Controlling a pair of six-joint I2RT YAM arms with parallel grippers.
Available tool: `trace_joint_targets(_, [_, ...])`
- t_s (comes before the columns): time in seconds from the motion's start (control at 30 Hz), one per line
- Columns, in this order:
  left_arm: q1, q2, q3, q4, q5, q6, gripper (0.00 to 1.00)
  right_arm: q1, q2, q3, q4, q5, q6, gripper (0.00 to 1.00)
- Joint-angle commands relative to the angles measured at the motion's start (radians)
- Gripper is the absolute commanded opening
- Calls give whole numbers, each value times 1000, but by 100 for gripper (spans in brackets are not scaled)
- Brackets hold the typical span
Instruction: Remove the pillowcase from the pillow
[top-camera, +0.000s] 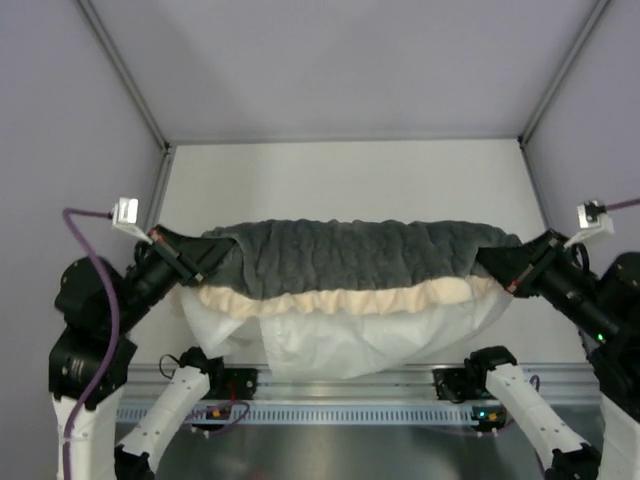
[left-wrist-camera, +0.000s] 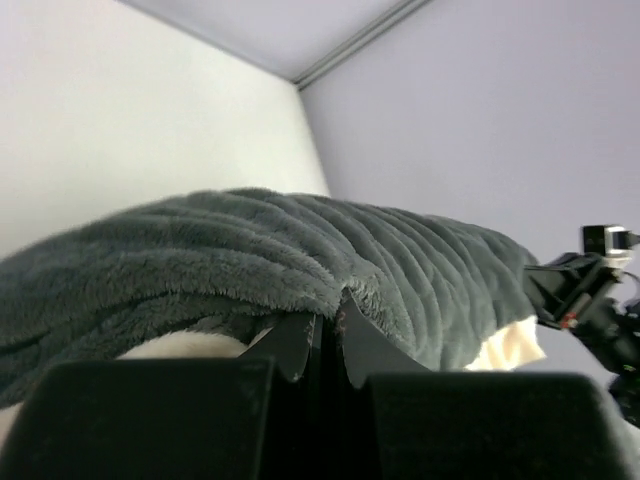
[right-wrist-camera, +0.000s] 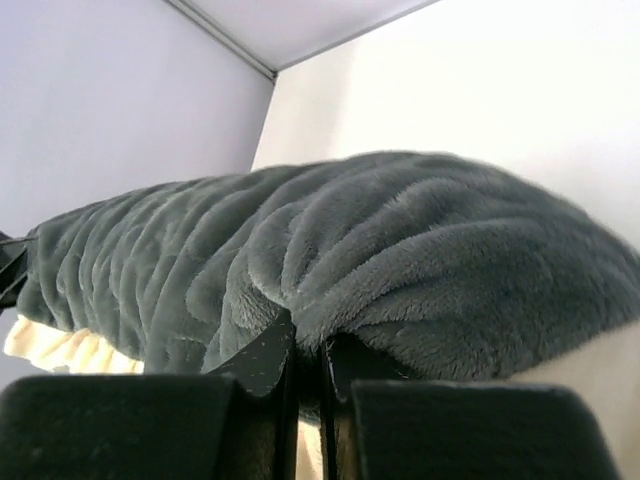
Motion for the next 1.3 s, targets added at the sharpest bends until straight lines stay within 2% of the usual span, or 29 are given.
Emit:
trace_joint_targets(0.0, [-2,327,24,178,12,88,0,10,353,29,234,-33,-14,0])
trace_joint_targets(0.03, [-2,475,44,186,-23,108,0,-16,437,53,242,-28,-56,0])
trace_joint_targets(0.07, [-2,554,66,199,-48,143,1,-56,525,75,287,-57,-73,0])
trace_joint_targets(0.1, [-2,625,96,210,-53,168,29,-136,700,148,301,-167,-94,27])
trace_joint_targets(0.13, [-2,698,160,210,-70,185,58,-161,779,199,311,-175,-148,58])
trace_joint_targets(0.17, [1,810,182,210,-83,203,98,-178,862,268,305,-128,-168,77])
trace_joint_targets(0.2, [1,854,208,207,-120,222,99,-205,1014,433,229,-73,-194,99])
trace_joint_targets(0.23, [0,887,236,194,-143,234,99,-207,1073,516,173,-61,-265,99])
trace_joint_targets(0.27, [0,895,228,183,-157,246,99,-207,1133,596,112,20,-298,99])
trace_joint_targets(0.3, [-6,874,209,183,-187,256,99,-169,1120,636,57,66,-329,99])
trace_joint_targets(0.37, [-46,755,119,183,-285,282,99,-112,997,550,90,133,-384,99])
trace_joint_targets(0.43, [-58,622,42,184,-393,280,99,-41,887,334,201,144,-362,99])
trace_joint_targets(0.47, [-58,586,-30,196,-405,271,99,-17,770,243,259,100,-348,100])
trace_joint_targets(0.5, [-58,560,-60,204,-404,276,99,26,713,68,322,76,-328,100])
trace_joint_targets(0.53, [-58,529,-83,204,-392,279,99,41,663,-11,449,49,-285,100])
trace_joint_targets(0.6, [-58,515,-132,201,-370,288,99,89,550,-207,545,-22,-246,100])
trace_joint_targets(0.7, [-60,454,-195,198,-382,282,99,173,467,-357,640,-20,-193,99])
trace_joint_targets(0.8, [-60,429,-189,168,-533,325,99,256,462,-428,683,-28,-208,99])
trace_joint_targets(0.87, [-60,470,-100,77,-586,339,99,298,485,-463,657,30,-199,99])
trace_joint_targets(0.93, [-60,481,-63,52,-510,320,99,379,487,-500,653,105,-193,99])
trace_joint_targets(0.97, [-61,472,-71,54,-399,303,99,423,490,-533,644,186,-190,99])
trace_joint_targets(1.03, [-106,434,-100,52,-361,276,99,451,491,-567,636,231,-165,100])
trace_joint_targets(1.13, [-169,312,-112,46,-453,279,99,512,471,-632,644,278,-144,99])
trace_joint_targets(1.23, [-170,254,-37,-41,-568,331,99,580,441,-682,639,340,-116,98])
trace_joint_targets(1.27, [-170,263,36,-116,-591,345,99,600,434,-699,639,364,-105,97])
